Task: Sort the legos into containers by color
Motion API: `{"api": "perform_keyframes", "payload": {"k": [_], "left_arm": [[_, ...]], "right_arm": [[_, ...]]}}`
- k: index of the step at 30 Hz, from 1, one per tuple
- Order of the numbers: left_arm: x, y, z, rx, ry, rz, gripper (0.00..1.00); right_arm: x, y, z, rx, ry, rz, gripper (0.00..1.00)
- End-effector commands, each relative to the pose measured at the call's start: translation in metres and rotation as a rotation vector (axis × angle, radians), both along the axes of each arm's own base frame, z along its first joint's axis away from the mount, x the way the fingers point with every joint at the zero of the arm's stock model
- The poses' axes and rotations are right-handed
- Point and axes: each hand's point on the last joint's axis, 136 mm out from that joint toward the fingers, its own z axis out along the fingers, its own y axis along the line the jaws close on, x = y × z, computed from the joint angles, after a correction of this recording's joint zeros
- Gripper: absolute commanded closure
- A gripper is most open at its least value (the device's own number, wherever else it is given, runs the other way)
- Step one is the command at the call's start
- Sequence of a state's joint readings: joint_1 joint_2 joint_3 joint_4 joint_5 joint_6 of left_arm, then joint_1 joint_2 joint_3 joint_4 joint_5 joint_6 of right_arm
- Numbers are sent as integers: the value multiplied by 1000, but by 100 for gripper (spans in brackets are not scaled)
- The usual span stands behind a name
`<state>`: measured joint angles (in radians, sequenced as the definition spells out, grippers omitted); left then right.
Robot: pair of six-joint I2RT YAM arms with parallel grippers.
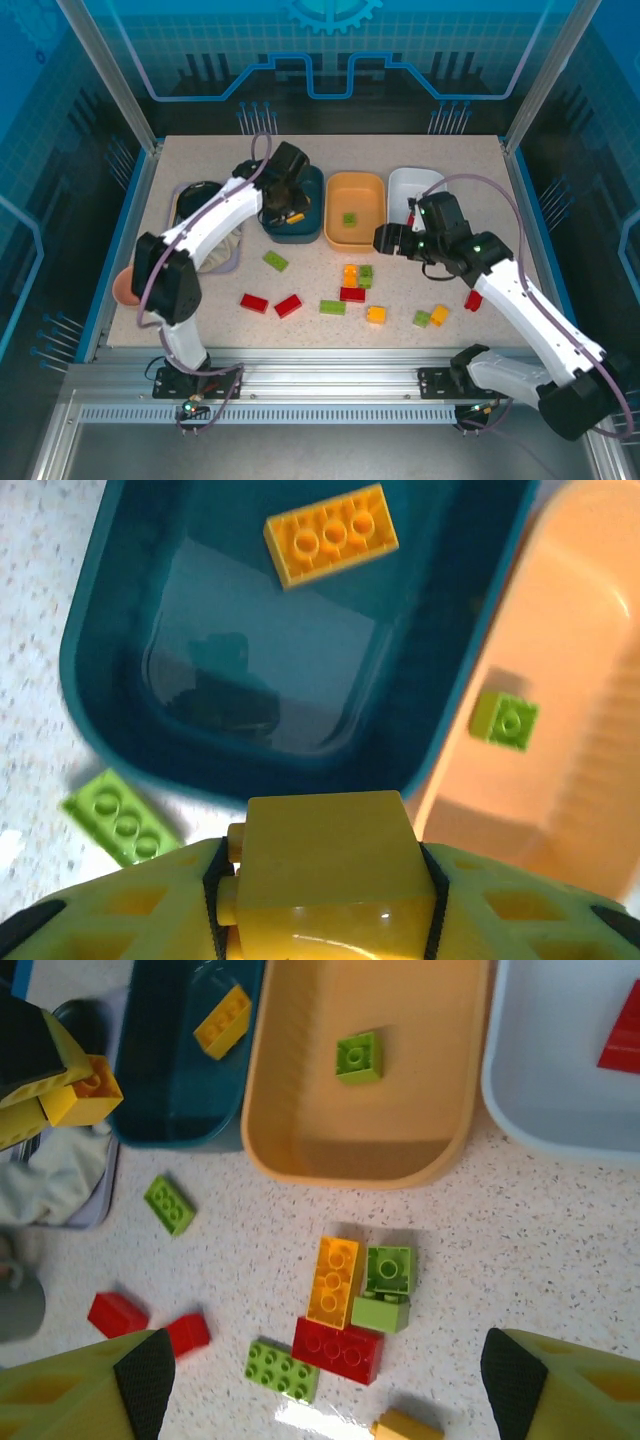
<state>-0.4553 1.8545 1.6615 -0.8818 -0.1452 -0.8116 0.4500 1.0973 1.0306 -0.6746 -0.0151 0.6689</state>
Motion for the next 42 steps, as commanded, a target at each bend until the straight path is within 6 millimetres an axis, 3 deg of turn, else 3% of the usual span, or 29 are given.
{"api": "perform_keyframes", "payload": {"k": [1, 5, 10, 14, 17, 22, 26, 29, 33, 38, 42], "left_arm": [[21, -5, -27, 37, 54, -74, 50], [42, -12, -52, 56, 86, -88, 50], [46, -17, -81, 58, 142, -95, 46], [46, -15, -91, 70, 165, -106, 30], [49, -15, -77, 63, 134, -110, 18], [47, -37, -18, -19, -2, -149, 12], [20, -72, 21, -84, -100, -261, 6], [-11, -101, 33, -174, -135, -362, 5], [-58, -127, 35, -270, -137, -472, 5], [-96, -134, 28, -338, -106, -519, 5], [-106, -132, 22, -355, -107, -532, 5]], "right_arm": [[22, -5, 14, 100, 19, -102, 17], [25, -39, -1, 57, 105, -256, 16], [3, -101, -36, -50, 270, -473, 17], [-21, -141, -56, -125, 344, -595, 16], [-38, -166, -67, -163, 401, -683, 16], [-66, -195, -94, -199, 526, -803, 14], [-74, -198, -124, -148, 626, -842, 12], [-77, -203, -146, -113, 710, -856, 12], [-79, -216, -161, -112, 771, -857, 14], [-77, -224, -177, -104, 821, -832, 19], [-67, -219, -189, -65, 836, -773, 28]]}}
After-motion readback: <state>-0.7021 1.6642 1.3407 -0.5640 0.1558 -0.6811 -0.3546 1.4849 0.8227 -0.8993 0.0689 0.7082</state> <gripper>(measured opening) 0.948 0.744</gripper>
